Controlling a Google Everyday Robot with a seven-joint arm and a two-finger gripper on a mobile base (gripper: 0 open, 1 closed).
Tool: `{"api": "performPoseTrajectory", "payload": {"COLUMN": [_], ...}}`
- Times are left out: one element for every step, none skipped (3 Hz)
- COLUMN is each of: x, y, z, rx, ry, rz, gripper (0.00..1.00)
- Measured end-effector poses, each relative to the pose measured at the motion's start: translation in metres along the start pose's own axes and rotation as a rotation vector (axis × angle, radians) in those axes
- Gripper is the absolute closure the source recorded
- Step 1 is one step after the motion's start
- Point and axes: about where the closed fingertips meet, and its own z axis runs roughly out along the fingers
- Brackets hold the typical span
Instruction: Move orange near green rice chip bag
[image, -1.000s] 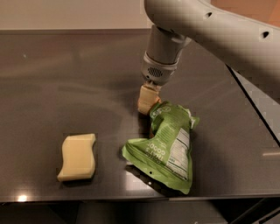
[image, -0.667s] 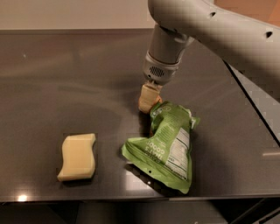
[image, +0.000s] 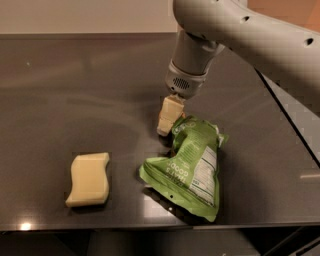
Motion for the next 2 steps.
{"api": "performPoseTrajectory", "payload": {"x": [0.001, 0.002], "y": [-0.001, -0.004], "z": [-0.002, -0.015], "rx": [0.003, -0.002], "ry": [-0.004, -0.027], "rz": [0.006, 0.004], "gripper": [0.0, 0.0]}}
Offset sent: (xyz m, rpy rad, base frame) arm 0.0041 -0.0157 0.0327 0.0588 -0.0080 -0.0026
